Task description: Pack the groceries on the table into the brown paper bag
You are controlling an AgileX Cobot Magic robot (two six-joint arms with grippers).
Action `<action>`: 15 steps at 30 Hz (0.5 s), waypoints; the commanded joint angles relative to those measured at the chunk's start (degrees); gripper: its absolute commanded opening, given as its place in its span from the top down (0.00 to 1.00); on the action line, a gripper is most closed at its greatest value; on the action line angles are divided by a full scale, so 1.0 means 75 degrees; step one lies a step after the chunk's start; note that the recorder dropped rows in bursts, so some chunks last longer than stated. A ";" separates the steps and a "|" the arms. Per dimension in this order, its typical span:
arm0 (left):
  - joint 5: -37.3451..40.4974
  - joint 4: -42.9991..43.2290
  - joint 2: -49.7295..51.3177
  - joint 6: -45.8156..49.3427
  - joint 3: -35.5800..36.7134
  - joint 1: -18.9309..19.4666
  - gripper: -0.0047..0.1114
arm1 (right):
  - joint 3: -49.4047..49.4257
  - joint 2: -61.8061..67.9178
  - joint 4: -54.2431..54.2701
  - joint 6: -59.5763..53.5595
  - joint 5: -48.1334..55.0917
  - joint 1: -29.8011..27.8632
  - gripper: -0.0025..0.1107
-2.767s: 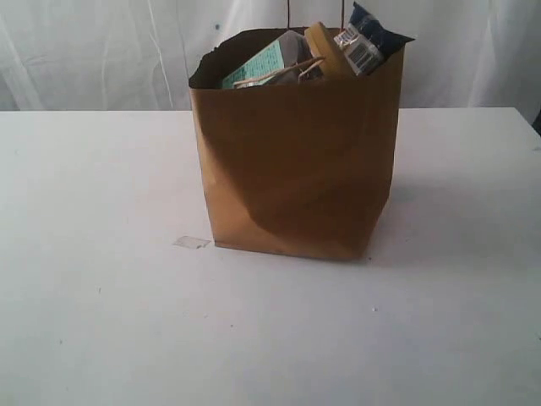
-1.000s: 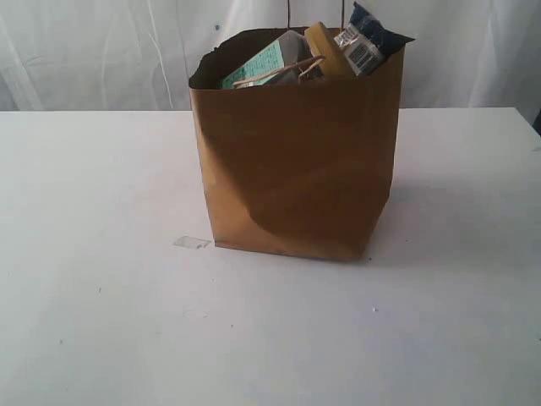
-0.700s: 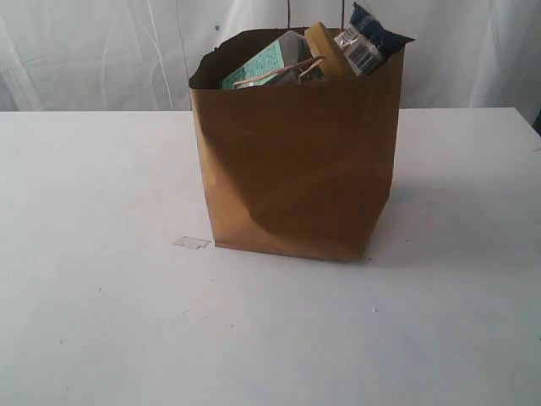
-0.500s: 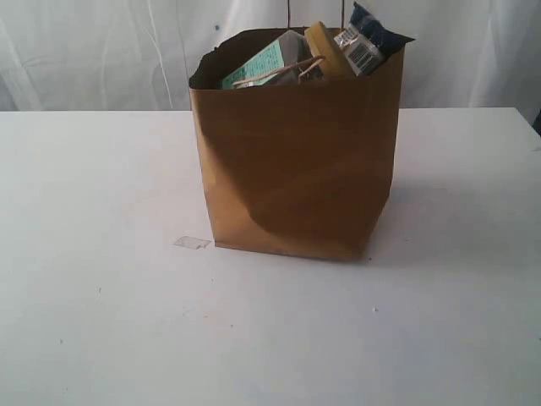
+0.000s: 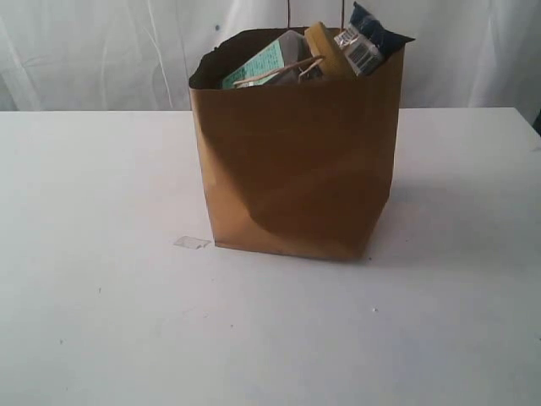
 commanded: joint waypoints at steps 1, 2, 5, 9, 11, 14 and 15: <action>0.0530 -0.0266 -0.0025 0.0103 0.0036 -0.0082 0.96 | 0.0017 -0.0042 -0.0048 0.0146 -0.0094 -0.0057 0.98; 0.0530 -0.0266 -0.0025 0.0103 0.0036 -0.0082 0.96 | 0.0017 -0.0042 -0.0048 0.0142 -0.0094 -0.0057 0.98; 0.0530 -0.0231 -0.0025 0.0103 0.0036 -0.0082 0.96 | 0.0017 -0.0042 -0.0048 0.0174 -0.0094 -0.0057 0.98; 0.0380 0.0576 -0.0025 -0.0138 0.0036 -0.0082 0.96 | 0.0017 -0.0042 -0.0048 0.0174 -0.0094 -0.0057 0.98; 0.0191 0.1241 -0.0025 -0.0140 0.0036 -0.0082 0.96 | 0.0017 -0.0042 -0.0048 0.0174 -0.0094 -0.0057 0.98; 0.0135 0.1386 -0.0025 -0.0140 0.0036 -0.0082 0.96 | 0.0017 -0.0042 -0.0048 0.0174 -0.0094 -0.0057 0.98; 0.0124 0.1330 -0.0025 -0.0140 0.0051 -0.0082 0.96 | 0.0017 -0.0042 -0.0048 0.0173 -0.0094 -0.0057 0.98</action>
